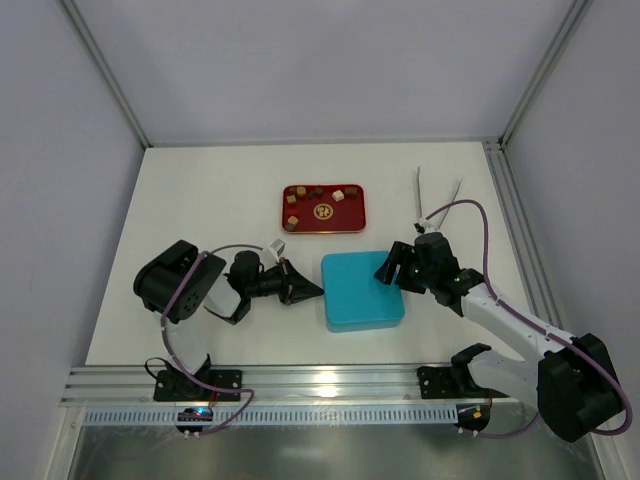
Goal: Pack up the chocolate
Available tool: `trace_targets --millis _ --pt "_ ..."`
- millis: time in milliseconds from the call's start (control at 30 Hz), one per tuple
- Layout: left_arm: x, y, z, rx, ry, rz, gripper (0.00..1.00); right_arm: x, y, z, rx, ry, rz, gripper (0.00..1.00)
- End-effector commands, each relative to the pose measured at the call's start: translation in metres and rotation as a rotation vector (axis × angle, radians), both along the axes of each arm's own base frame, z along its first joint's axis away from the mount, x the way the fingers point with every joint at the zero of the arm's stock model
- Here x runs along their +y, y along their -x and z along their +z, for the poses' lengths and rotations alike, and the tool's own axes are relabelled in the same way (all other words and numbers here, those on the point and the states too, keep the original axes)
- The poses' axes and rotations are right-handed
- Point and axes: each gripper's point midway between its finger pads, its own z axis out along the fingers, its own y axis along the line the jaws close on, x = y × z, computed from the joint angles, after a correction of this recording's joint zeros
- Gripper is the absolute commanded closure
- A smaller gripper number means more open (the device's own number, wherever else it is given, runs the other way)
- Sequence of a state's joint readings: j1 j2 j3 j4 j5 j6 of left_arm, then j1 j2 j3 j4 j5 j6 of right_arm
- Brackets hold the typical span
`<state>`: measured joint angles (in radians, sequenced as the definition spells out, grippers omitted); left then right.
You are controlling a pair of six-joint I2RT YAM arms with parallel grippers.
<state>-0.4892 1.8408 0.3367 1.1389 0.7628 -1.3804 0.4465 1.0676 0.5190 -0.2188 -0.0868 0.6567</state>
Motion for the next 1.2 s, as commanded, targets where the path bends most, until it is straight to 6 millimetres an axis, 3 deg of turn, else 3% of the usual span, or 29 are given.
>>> trace_targets --millis 0,300,733,933,1167 --pt "0.002 -0.001 -0.018 0.013 -0.066 0.021 1.00 0.031 -0.003 0.029 -0.046 -0.120 0.085 0.30" --pt "0.004 0.001 -0.033 0.051 -0.108 0.026 1.00 0.038 -0.002 0.041 -0.070 -0.151 0.111 0.27" --pt "0.016 0.003 -0.048 0.054 -0.279 0.019 1.00 0.047 0.004 0.029 -0.052 -0.069 0.151 0.21" --pt "0.023 0.001 -0.043 0.026 -0.359 0.023 1.00 0.048 0.005 0.019 -0.023 -0.044 0.158 0.20" --pt "0.019 -0.006 -0.018 -0.035 -0.318 0.019 1.00 0.047 0.005 0.021 -0.030 -0.047 0.148 0.20"
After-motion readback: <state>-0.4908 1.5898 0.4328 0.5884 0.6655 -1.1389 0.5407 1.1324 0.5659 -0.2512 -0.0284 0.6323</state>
